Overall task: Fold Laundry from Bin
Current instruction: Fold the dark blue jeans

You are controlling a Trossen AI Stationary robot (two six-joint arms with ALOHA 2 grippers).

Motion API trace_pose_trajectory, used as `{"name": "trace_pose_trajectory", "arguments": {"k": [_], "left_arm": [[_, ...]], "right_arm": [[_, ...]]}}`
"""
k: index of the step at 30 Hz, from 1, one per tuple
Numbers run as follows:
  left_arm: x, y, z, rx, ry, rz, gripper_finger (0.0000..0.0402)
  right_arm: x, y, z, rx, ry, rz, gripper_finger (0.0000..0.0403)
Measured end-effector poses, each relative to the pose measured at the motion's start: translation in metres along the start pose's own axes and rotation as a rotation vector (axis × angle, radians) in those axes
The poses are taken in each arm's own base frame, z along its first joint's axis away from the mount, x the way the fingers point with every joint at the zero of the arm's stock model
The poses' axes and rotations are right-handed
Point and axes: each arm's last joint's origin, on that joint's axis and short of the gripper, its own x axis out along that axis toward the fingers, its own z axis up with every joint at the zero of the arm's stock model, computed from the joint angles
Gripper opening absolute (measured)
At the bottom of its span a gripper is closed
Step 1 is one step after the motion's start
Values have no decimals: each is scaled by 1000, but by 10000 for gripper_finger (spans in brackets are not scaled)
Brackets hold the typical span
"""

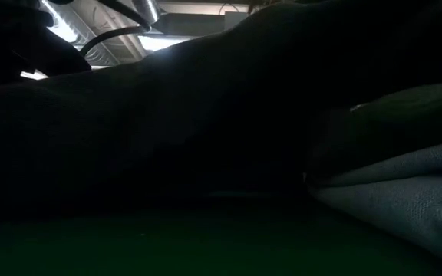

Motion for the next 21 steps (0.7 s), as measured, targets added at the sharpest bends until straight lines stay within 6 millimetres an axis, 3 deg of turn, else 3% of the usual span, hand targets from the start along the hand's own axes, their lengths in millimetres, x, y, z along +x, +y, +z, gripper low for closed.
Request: {"name": "trace_pose_trajectory", "arguments": {"k": [4, 12, 16, 21], "left_arm": [[0, 0, 0, -4, 1, -4, 10], [0, -1, 0, -26, 14, -23, 13], [0, -1, 0, -28, 14, -25, 35], [0, -3, 2, -24, -9, -46, 99]], "right_arm": [[0, 0, 0, 0, 0, 0, 25], [0, 0, 0, 0, 0, 0, 25], [0, 0, 0, 0, 0, 0, 25], [0, 0, 0, 0, 0, 0, 25]]}}
